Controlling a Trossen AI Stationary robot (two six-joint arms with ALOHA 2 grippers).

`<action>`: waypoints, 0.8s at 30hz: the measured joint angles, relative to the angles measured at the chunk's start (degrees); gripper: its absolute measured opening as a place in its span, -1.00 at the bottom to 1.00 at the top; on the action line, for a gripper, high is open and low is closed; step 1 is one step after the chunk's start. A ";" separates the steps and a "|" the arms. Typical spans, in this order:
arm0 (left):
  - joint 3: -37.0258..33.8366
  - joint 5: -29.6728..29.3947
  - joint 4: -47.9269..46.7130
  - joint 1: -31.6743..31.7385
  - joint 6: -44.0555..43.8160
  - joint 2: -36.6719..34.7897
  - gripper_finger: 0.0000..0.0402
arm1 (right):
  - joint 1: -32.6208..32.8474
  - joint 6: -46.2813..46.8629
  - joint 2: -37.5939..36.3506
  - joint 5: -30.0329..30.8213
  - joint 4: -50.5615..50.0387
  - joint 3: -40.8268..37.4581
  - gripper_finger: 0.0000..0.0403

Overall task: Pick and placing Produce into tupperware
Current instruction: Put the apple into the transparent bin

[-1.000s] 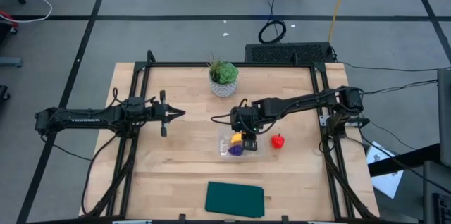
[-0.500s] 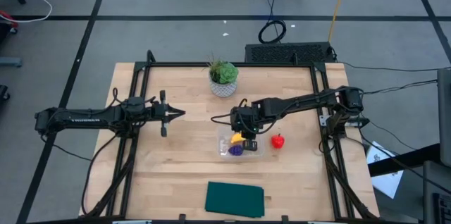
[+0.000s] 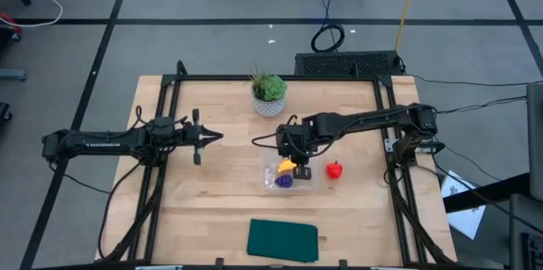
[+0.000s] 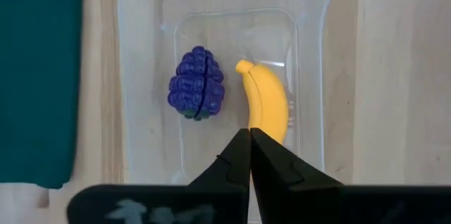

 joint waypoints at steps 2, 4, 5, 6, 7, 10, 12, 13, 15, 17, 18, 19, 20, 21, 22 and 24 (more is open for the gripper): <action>0.00 -0.01 0.00 0.00 0.00 -0.01 -0.87 | 0.02 -0.52 0.01 0.00 -1.11 0.78 -1.00; 0.00 -0.01 -0.02 0.00 0.00 0.01 -0.87 | 0.00 -0.72 0.00 0.00 -2.29 1.60 -1.00; 0.00 -0.01 -0.01 0.00 0.00 0.01 -0.87 | 0.00 -0.80 0.00 0.02 -2.77 1.92 -1.00; 0.01 -0.01 0.00 0.00 0.00 0.01 -0.87 | 0.00 -0.94 0.00 0.00 -3.29 2.20 -1.00; 0.00 -0.01 -0.01 0.00 0.00 0.01 -0.87 | 0.00 -1.14 0.00 0.00 -3.68 2.48 -1.00; 0.00 -0.01 -0.02 0.00 0.00 0.01 -0.87 | 0.00 -1.72 -0.45 0.00 -4.73 3.44 -1.00; 0.00 -0.01 -0.02 0.00 0.00 0.01 -0.87 | -0.09 -1.81 -1.13 0.00 -5.63 4.19 -1.00; 0.00 -0.01 -0.02 0.00 0.00 0.01 -0.87 | -0.09 -1.81 -1.67 0.00 -5.80 4.24 -1.00; 0.00 -0.01 -0.04 0.00 0.00 0.01 -0.87 | -0.09 -1.80 -2.91 0.04 -5.63 4.26 -1.00; 0.00 -0.25 -0.11 0.00 0.00 0.00 -0.87 | -0.09 -1.72 -3.81 0.05 -5.51 4.33 -1.00; 0.01 -0.45 -0.12 0.00 0.00 0.00 -0.87 | -0.09 -1.68 -4.10 0.07 -5.53 4.33 -1.00; 0.00 -0.77 -0.22 0.00 0.00 0.00 -0.87 | -0.09 -1.61 -4.39 0.07 -5.45 4.33 -1.00; 0.00 -1.06 -0.37 0.00 0.00 0.01 -0.87 | -0.09 -1.61 -4.73 0.11 -5.37 4.33 -1.00; 0.00 -1.14 -0.53 0.00 0.00 0.00 -0.87 | -0.09 -1.61 -5.12 0.11 -5.34 4.33 -1.00; 0.00 -1.17 -0.59 0.00 0.00 0.01 -0.87 | -0.09 -1.59 -5.63 0.14 -5.36 4.31 -1.00; 0.00 -1.17 -0.63 0.00 0.00 0.00 -0.87 | -0.14 -1.59 -6.72 0.20 -5.34 4.32 -1.00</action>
